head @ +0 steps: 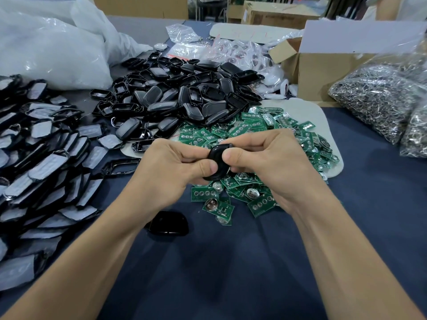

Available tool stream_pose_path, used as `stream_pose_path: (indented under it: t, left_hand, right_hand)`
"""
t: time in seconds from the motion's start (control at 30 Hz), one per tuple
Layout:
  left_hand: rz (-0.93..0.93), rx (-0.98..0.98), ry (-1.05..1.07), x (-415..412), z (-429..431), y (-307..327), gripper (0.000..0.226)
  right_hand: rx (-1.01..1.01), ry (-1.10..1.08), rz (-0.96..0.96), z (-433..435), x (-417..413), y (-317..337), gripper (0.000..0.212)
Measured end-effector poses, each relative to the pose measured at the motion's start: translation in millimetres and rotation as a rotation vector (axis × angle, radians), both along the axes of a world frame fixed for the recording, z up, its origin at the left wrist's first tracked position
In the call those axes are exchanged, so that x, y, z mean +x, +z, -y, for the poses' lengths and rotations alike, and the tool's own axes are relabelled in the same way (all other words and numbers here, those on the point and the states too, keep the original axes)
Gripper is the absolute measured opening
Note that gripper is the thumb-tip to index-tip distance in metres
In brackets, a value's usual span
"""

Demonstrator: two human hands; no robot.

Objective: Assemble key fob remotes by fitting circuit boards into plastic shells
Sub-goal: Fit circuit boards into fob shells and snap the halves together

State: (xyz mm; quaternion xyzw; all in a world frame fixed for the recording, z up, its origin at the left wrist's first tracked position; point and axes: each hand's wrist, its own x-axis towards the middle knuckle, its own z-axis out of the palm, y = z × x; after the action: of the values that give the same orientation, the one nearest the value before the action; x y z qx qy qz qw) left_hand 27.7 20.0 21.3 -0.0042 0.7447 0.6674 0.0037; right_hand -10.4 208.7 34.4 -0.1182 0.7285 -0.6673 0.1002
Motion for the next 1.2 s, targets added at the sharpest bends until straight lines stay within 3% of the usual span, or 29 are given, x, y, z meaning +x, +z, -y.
stream_pose_path:
  t: [0.13, 0.43, 0.67, 0.8, 1.0, 1.1, 1.2]
  left_hand:
    - [0.002, -0.049, -0.05, 1.3, 0.2, 0.9, 0.021]
    - [-0.001, -0.151, -0.044, 1.0, 0.7, -0.5, 0.024]
    - [-0.277, 0.002, 0.201, 7.4, -14.6, -0.9, 0.033]
    - [-0.367, 0.031, 0.283, 12.5, -22.1, -2.4, 0.025]
    - [-0.519, -0.174, 0.372, 19.6, -24.4, 2.5, 0.034]
    - [-0.513, -0.258, 0.401, 18.8, -23.9, 3.4, 0.043]
    - [-0.476, -0.295, 0.412, 17.7, -20.3, 0.3, 0.036]
  right_hand:
    - [0.018, 0.07, 0.001, -7.8, -1.3, 5.1, 0.017]
    - [-0.004, -0.018, 0.003, -3.9, -2.6, -0.3, 0.021]
    - [-0.143, 0.015, -0.081, -0.3, 0.1, 0.1, 0.023]
    - [-0.187, 0.022, -0.132, -1.3, 0.6, 3.0, 0.021]
    - [-0.225, 0.031, -0.136, 2.7, 2.7, 0.0, 0.022]
    - [-0.214, 0.028, -0.153, 6.1, 3.7, -3.1, 0.022]
    - [-0.196, -0.004, -0.167, 10.2, 4.9, -6.2, 0.022]
